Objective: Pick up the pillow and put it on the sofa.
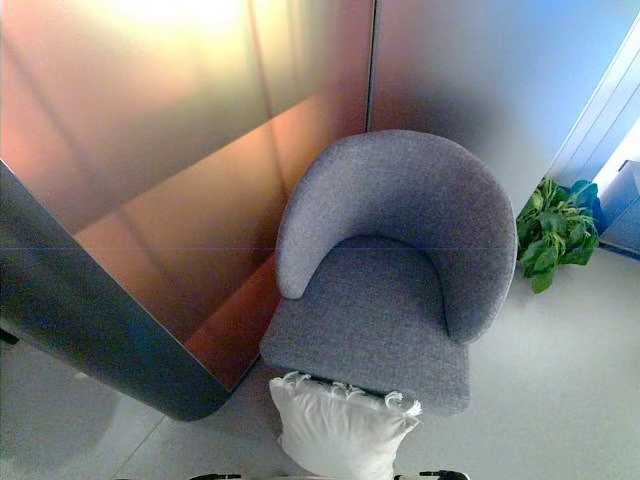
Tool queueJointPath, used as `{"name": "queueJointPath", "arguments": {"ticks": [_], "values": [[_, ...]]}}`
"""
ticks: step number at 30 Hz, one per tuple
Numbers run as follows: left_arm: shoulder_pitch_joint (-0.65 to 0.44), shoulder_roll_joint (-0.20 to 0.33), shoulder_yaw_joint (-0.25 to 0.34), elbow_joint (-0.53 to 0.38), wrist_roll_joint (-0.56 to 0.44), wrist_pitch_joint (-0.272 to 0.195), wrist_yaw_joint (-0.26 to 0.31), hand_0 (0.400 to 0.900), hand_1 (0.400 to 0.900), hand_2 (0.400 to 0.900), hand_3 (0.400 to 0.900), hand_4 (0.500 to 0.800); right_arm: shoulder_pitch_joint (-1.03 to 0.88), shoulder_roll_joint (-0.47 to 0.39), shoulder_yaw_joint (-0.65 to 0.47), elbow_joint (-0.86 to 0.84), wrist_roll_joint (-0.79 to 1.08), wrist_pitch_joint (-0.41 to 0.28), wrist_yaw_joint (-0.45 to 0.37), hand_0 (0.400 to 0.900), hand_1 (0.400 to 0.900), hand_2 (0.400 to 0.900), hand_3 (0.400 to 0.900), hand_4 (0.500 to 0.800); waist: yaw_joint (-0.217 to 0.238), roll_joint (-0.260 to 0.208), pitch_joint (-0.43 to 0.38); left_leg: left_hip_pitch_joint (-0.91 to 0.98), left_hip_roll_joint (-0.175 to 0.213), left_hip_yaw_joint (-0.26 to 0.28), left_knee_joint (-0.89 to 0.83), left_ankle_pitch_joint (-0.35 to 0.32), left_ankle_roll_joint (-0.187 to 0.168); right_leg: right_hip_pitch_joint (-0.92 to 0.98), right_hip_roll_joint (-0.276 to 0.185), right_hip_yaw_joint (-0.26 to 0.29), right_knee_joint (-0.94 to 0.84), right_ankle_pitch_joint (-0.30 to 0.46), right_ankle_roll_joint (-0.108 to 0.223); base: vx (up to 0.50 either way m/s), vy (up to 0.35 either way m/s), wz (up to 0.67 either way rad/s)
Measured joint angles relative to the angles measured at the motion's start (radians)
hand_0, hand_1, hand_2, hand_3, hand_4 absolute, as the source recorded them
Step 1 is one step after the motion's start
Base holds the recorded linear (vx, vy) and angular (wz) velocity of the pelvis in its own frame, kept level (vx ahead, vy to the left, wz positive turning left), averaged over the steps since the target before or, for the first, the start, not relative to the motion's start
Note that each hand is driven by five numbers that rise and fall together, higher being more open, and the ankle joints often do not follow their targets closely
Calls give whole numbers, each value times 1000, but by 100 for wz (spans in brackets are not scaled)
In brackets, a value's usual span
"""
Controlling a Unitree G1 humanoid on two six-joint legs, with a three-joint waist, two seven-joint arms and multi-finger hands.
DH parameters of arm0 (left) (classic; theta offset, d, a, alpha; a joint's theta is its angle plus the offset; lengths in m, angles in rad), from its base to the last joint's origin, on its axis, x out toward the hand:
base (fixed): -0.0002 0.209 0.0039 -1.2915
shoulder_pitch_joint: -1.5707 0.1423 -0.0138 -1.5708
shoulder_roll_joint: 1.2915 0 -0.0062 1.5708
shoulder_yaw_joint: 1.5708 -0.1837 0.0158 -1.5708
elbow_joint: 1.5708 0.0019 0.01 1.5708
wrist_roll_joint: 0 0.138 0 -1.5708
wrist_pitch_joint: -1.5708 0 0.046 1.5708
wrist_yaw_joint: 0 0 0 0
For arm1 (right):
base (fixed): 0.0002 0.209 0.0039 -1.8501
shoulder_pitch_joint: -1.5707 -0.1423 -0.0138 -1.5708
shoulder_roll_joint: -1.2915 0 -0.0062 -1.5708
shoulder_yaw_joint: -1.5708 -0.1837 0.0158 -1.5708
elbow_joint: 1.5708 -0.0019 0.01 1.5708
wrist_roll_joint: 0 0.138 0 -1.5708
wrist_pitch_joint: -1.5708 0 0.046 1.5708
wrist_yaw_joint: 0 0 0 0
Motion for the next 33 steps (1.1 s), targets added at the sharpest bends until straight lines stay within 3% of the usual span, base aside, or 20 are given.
{"name": "queueJointPath", "arguments": {"ticks": [9,22,27,33], "values": [[3,0,0,0,-6,-10,37,900,900,900,900,800,-4,0,0,0,20,7,-2,900,900,900,900,800,1,-3,1,0,0,-2,0,0,0,0,0,0,0,0,0,32,-2,2],[-3,0,-8,-2,37,-14,41,900,900,900,900,800,-4,1,1,1,27,9,-1,900,900,900,900,800,0,-3,0,-1,-1,0,0,0,0,-3,0,3,0,1,0,27,-5,-3],[-3,-1,-8,0,39,-8,75,900,900,900,900,800,-2,1,4,1,35,9,0,900,900,900,900,800,0,-5,-1,-4,1,9,0,-2,0,-13,0,10,0,1,0,47,-40,-4],[-8,4,-6,1,32,-4,177,900,900,900,900,800,-11,-1,30,-7,84,9,2,900,900,900,900,800,1,-13,1,-35,1,22,2,-1,1,-56,1,26,1,10,-2,-82,-32,-6]]}}
